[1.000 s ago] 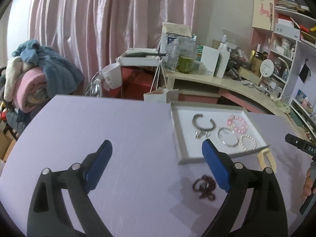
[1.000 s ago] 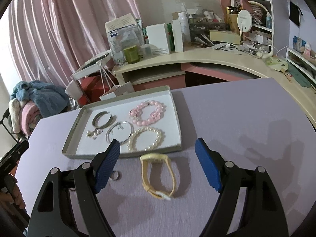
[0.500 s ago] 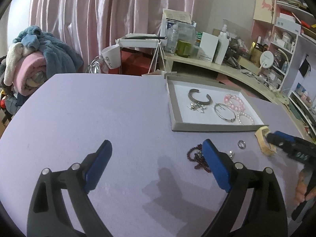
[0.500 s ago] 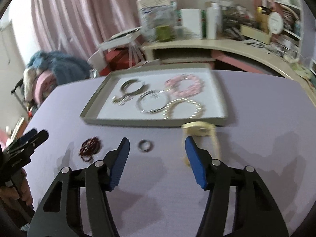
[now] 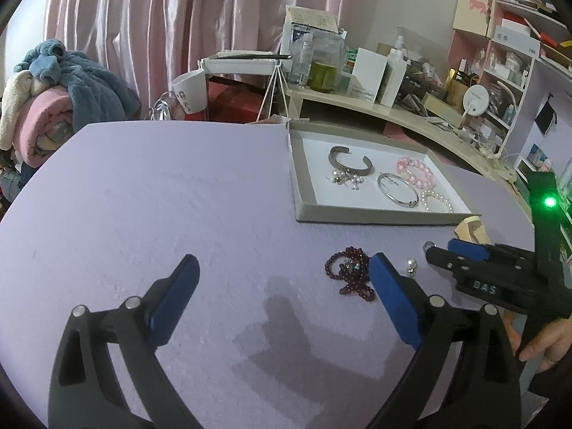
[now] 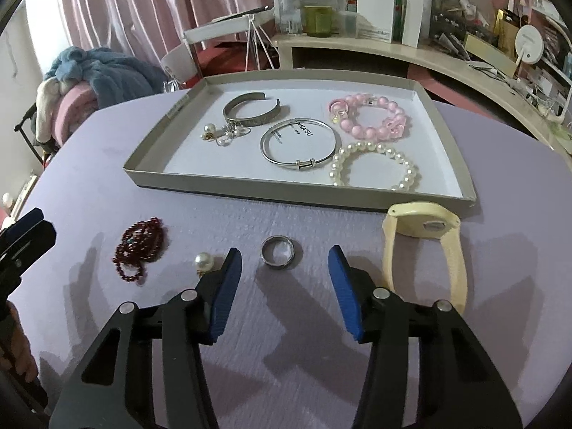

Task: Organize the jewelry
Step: 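Grasp the silver ring with the right gripper while the left gripper grasps the dark red beaded bracelet, then carry the ring and beaded bracelet into the tray and open the left gripper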

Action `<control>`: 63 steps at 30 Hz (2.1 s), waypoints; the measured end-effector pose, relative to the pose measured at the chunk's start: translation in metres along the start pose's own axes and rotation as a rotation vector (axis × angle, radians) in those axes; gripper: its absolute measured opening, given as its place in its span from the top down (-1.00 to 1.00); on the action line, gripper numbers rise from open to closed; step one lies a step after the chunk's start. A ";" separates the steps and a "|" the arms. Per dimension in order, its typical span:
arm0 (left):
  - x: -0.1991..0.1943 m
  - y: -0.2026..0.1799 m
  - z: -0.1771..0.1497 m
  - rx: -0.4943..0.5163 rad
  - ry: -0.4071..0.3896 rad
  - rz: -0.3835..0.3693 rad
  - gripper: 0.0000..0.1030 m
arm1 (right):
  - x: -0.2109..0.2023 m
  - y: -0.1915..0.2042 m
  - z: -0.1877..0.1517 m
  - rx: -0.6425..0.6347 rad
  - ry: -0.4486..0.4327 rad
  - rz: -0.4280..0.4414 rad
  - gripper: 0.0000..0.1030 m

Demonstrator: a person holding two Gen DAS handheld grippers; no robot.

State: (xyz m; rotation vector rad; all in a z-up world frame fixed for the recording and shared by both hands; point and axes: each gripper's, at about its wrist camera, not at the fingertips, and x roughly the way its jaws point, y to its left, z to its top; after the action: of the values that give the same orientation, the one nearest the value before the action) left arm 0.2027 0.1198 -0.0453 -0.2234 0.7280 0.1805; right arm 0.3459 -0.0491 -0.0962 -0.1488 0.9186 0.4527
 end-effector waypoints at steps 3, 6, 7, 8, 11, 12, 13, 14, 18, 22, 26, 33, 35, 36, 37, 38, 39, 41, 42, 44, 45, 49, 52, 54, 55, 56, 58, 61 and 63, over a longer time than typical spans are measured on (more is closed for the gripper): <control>0.001 -0.003 -0.002 0.008 0.003 -0.004 -0.86 | 0.004 0.001 0.001 -0.009 0.000 -0.009 0.02; 0.002 -0.005 -0.002 0.016 0.006 -0.009 -0.86 | 0.006 0.004 0.002 -0.037 -0.004 -0.030 0.15; 0.002 -0.006 -0.003 0.018 0.008 -0.011 -0.86 | 0.007 0.005 0.002 -0.051 -0.008 -0.043 0.28; 0.003 -0.007 -0.003 0.021 0.010 -0.014 -0.86 | 0.006 0.006 0.002 -0.061 -0.009 -0.036 0.54; 0.004 -0.010 -0.004 0.034 0.014 -0.022 -0.86 | 0.004 0.006 0.000 -0.062 -0.003 -0.043 0.56; 0.003 -0.012 -0.005 0.043 0.016 -0.027 -0.86 | 0.003 0.005 -0.001 -0.052 0.000 -0.041 0.56; 0.004 -0.014 -0.005 0.051 0.017 -0.032 -0.86 | 0.001 0.003 -0.002 -0.039 0.004 -0.037 0.56; 0.004 -0.016 -0.005 0.058 0.018 -0.038 -0.86 | 0.000 0.002 -0.003 -0.030 0.006 -0.032 0.56; 0.009 -0.024 -0.004 0.081 0.027 -0.061 -0.86 | -0.015 -0.006 -0.007 0.013 -0.011 0.000 0.56; 0.018 -0.036 -0.002 0.114 0.043 -0.088 -0.86 | -0.034 -0.013 -0.005 0.055 -0.058 0.024 0.56; 0.039 -0.053 -0.001 0.164 0.083 -0.074 -0.84 | -0.052 -0.021 0.002 0.098 -0.106 0.031 0.56; 0.070 -0.057 0.003 0.144 0.158 -0.055 -0.30 | -0.063 -0.034 0.013 0.147 -0.142 0.024 0.56; 0.074 -0.057 0.001 0.148 0.166 -0.047 -0.07 | -0.063 -0.035 0.014 0.155 -0.144 0.027 0.56; 0.074 -0.058 0.001 0.154 0.162 -0.036 0.01 | -0.062 -0.036 0.014 0.157 -0.144 0.027 0.56; 0.074 -0.059 0.001 0.162 0.160 -0.046 0.27 | -0.062 -0.036 0.014 0.158 -0.144 0.028 0.56; 0.073 -0.061 0.000 0.167 0.159 -0.057 0.59 | -0.062 -0.036 0.015 0.158 -0.145 0.029 0.56; 0.073 -0.063 0.000 0.175 0.159 -0.075 0.73 | -0.061 -0.035 0.016 0.157 -0.145 0.031 0.56; 0.072 -0.067 0.000 0.191 0.163 -0.090 0.84 | -0.063 -0.035 0.017 0.153 -0.148 0.033 0.56; 0.072 -0.068 0.001 0.190 0.166 -0.102 0.84 | -0.065 -0.034 0.019 0.150 -0.154 0.035 0.56; 0.069 -0.066 0.004 0.181 0.175 -0.132 0.85 | -0.068 -0.035 0.020 0.148 -0.167 0.038 0.56; 0.067 -0.065 0.007 0.178 0.170 -0.139 0.85 | -0.071 -0.035 0.023 0.148 -0.178 0.039 0.56; 0.047 -0.059 0.033 0.160 0.118 -0.174 0.86 | -0.078 -0.039 0.032 0.147 -0.212 0.036 0.56; 0.032 -0.056 0.066 0.137 0.062 -0.209 0.86 | -0.083 -0.042 0.042 0.149 -0.238 0.034 0.56; 0.025 -0.056 0.086 0.128 0.032 -0.224 0.86 | -0.086 -0.044 0.049 0.147 -0.257 0.030 0.56; 0.022 -0.056 0.099 0.126 0.014 -0.233 0.86 | -0.088 -0.046 0.053 0.145 -0.270 0.028 0.56; 0.019 -0.057 0.111 0.124 -0.002 -0.242 0.86 | -0.090 -0.047 0.057 0.144 -0.281 0.025 0.56; 0.015 -0.060 0.129 0.127 -0.024 -0.250 0.86 | -0.094 -0.051 0.063 0.144 -0.300 0.022 0.56; 0.011 -0.065 0.156 0.134 -0.058 -0.261 0.86 | -0.099 -0.055 0.073 0.145 -0.329 0.019 0.56; 0.007 -0.069 0.170 0.135 -0.075 -0.268 0.86 | -0.101 -0.057 0.079 0.146 -0.345 0.017 0.56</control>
State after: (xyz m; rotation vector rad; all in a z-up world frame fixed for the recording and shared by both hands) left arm 0.3325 0.0988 0.0823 -0.1821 0.6266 -0.1150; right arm 0.3762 -0.1074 0.0278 0.0694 0.6108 0.4103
